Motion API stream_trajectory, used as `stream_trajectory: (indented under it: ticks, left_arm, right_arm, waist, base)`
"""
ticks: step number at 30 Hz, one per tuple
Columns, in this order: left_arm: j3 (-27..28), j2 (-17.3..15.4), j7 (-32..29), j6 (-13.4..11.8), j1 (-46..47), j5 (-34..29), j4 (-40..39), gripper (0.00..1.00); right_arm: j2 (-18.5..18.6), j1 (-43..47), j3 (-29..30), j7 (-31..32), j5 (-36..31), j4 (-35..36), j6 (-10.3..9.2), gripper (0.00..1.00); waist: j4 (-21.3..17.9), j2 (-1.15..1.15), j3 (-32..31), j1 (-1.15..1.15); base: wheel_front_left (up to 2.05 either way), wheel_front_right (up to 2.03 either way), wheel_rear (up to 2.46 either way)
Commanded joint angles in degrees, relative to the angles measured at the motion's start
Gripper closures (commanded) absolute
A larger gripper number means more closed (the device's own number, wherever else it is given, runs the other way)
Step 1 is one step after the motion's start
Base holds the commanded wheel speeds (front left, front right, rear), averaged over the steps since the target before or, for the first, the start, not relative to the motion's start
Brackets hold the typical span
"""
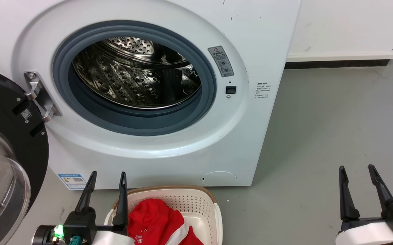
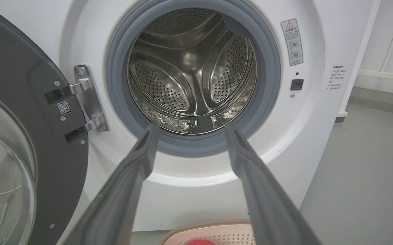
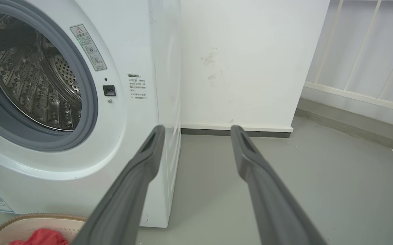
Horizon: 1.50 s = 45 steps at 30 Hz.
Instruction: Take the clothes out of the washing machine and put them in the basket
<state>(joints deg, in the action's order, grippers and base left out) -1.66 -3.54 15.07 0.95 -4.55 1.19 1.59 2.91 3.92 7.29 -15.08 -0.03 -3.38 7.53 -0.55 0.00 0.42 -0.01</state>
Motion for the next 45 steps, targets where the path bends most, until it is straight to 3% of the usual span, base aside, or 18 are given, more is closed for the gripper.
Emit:
stream_trajectory:
  ticks: [1,24,25,27,45]
  left_arm:
    - [0.26,-0.08,0.15,-0.19,-0.68,-0.17,-0.03,0.00]
    - [1.26,0.33,0.15,0.54,0.24,1.00,1.22,0.00]
    - [1.42,0.33,-0.03,0.50,0.05,1.21,1.74,1.00]
    - [1.41,0.40,-0.32,0.51,-0.17,1.27,2.92,1.00]
    - [3.13,0.45,-5.38,1.94,2.63,22.28,5.18,1.00]
  right_arm:
    - [-0.05,0.02,-0.08,-0.13,0.16,-0.05,-0.08,0.00]
    - [-0.05,-0.73,-0.24,-0.13,-0.16,-0.15,-0.08,0.00]
    - [-0.02,-0.26,-0.28,0.06,0.09,-0.63,0.00,1.00]
    - [-0.11,0.10,-0.33,0.22,0.17,-1.72,0.00,1.00]
    - [-0.08,-2.52,-0.38,5.27,21.79,-3.80,-0.01,1.00]
  waist:
    - [-0.14,0.00,0.06,0.01]
    - [-0.12,0.00,0.02,0.01]
    - [-0.12,0.00,0.02,0.01]
    - [-0.12,0.00,0.02,0.01]
    - [-0.02,0.00,-0.02,0.01]
  base:
    - [0.00,0.00,0.00]
    - [0.00,0.00,0.00]
    - [0.00,0.00,0.00]
    - [0.00,0.00,0.00]
    - [0.00,0.00,0.00]
